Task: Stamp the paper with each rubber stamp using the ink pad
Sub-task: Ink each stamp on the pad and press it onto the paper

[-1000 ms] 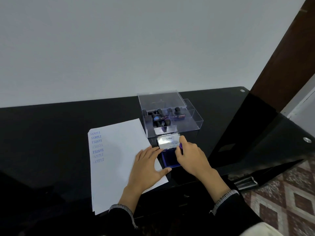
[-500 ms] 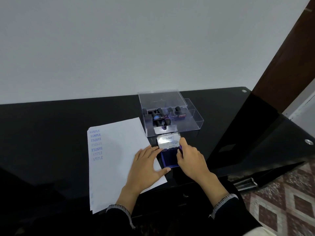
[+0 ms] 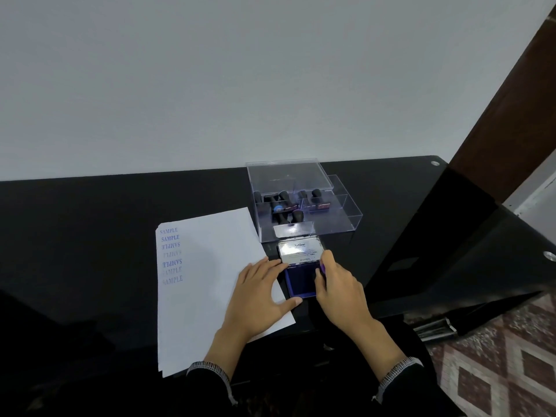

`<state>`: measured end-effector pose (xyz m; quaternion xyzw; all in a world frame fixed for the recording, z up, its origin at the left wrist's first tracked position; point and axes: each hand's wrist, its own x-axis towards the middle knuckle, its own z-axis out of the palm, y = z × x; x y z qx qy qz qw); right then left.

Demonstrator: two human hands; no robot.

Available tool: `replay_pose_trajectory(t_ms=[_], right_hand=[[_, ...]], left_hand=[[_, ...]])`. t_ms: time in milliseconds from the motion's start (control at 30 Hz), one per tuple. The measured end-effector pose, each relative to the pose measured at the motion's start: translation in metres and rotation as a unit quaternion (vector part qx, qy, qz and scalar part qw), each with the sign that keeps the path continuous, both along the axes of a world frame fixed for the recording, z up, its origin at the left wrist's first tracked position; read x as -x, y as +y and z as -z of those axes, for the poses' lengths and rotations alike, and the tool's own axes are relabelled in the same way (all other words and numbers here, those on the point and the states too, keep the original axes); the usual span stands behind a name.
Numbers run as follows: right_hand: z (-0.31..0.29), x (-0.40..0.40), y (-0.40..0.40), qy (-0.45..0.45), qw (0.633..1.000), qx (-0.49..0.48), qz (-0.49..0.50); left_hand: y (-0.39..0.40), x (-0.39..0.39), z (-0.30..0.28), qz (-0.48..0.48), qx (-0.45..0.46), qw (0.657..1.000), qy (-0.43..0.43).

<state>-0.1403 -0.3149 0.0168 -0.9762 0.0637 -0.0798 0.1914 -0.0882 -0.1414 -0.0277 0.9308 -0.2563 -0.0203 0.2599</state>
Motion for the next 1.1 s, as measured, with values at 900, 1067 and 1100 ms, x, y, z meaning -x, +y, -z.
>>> replay_pose_trajectory(t_ms=[900, 1067, 1100], right_hand=[[-0.016, -0.029, -0.008, 0.089, 0.995, -0.022, -0.025], [-0.011, -0.02, -0.006, 0.058, 0.998, -0.027, -0.016], [-0.008, -0.016, -0.006, 0.045, 0.999, -0.026, -0.013]], left_hand=[[0.001, 0.001, 0.001, 0.002, -0.001, 1.0, -0.001], [0.001, 0.001, 0.0, 0.0, 0.002, 1.0, -0.006], [0.001, 0.001, 0.0, -0.001, 0.001, 1.0, -0.009]])
